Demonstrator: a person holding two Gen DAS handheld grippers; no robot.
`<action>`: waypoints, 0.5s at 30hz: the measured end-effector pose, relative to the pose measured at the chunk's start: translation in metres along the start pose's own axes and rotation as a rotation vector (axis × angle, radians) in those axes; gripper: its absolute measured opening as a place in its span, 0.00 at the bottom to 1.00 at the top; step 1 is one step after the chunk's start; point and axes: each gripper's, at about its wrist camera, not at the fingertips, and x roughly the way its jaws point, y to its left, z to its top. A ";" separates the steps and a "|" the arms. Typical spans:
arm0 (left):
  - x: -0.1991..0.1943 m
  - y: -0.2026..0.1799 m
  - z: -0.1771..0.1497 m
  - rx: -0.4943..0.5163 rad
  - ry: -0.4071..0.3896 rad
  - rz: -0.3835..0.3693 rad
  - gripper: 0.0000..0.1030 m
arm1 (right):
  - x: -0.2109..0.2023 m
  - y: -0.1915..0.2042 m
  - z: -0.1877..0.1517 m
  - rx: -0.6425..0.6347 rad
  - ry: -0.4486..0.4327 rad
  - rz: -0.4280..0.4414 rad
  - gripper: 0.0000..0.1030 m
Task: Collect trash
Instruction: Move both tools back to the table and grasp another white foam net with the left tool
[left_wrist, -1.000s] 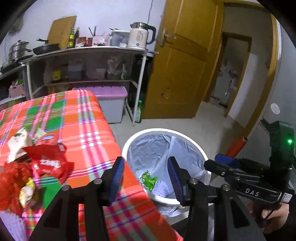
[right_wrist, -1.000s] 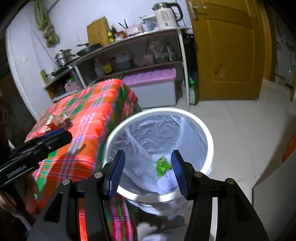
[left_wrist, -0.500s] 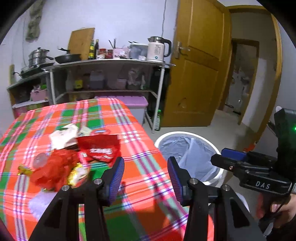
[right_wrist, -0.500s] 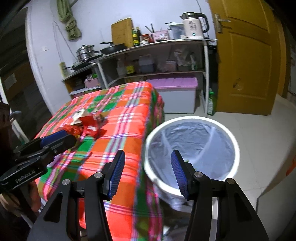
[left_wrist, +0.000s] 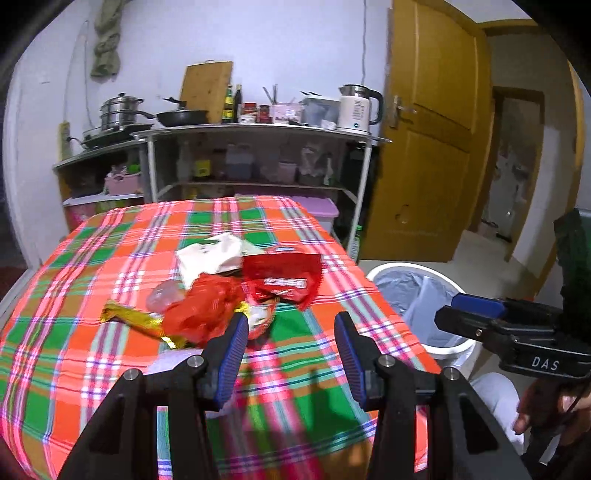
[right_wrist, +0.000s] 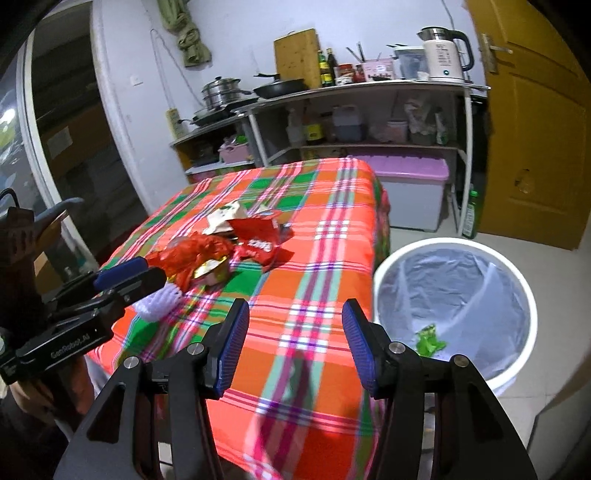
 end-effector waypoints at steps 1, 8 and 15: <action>-0.001 0.005 -0.001 -0.009 0.000 0.011 0.47 | 0.002 0.002 0.000 -0.004 0.006 0.005 0.52; -0.002 0.042 -0.009 -0.072 0.015 0.080 0.57 | 0.023 0.016 0.002 -0.018 0.053 0.028 0.52; 0.012 0.068 -0.019 -0.123 0.049 0.097 0.62 | 0.042 0.030 0.006 -0.052 0.081 0.050 0.52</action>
